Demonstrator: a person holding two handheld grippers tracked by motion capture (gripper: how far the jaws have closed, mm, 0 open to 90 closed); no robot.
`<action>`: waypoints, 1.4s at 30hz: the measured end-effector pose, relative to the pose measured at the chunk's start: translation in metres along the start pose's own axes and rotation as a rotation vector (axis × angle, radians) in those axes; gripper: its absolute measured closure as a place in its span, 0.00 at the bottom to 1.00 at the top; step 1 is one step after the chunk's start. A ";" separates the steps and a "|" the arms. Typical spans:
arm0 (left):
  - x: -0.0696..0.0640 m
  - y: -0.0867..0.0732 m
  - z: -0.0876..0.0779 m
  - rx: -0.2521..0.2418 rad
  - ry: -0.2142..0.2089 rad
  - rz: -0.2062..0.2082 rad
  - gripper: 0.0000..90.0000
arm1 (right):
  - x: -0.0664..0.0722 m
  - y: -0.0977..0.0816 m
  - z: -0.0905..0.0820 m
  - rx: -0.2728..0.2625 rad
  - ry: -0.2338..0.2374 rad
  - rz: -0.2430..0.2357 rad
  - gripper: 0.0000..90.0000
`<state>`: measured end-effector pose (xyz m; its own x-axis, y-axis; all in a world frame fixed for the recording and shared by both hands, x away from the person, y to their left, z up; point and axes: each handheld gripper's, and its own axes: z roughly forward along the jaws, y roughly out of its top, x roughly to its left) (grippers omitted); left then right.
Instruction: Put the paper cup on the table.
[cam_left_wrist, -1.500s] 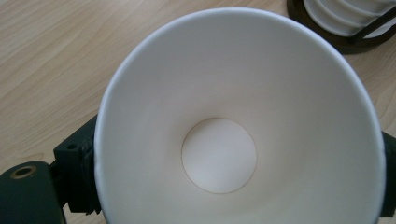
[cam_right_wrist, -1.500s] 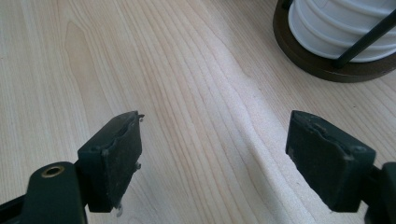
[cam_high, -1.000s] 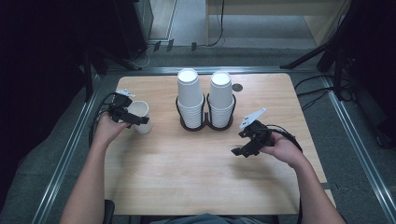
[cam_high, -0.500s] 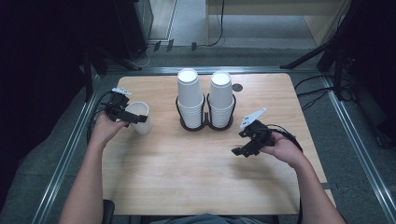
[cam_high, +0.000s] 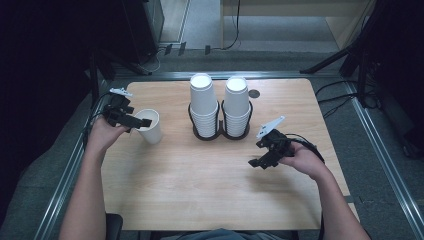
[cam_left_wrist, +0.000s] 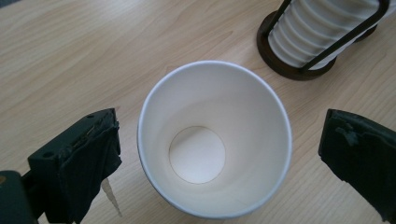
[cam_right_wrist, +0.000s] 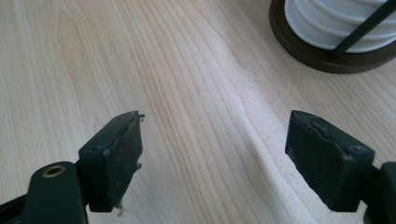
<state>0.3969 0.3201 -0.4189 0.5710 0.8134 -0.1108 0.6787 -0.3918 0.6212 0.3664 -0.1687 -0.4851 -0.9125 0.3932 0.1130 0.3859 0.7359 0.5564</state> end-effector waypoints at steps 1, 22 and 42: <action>-0.001 0.001 -0.003 -0.002 -0.004 0.003 0.00 | 0.000 0.000 0.000 -0.001 0.001 -0.001 0.21; -0.052 0.019 0.003 0.024 -0.162 0.103 0.00 | 0.004 0.005 -0.001 -0.023 -0.005 -0.028 0.21; -0.100 0.019 0.038 0.019 -0.189 0.192 0.00 | 0.007 0.009 0.000 -0.039 0.013 -0.040 0.21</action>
<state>0.3703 0.2151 -0.4254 0.7650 0.6295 -0.1359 0.5570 -0.5407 0.6304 0.3638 -0.1595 -0.4789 -0.9287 0.3571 0.1005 0.3442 0.7286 0.5922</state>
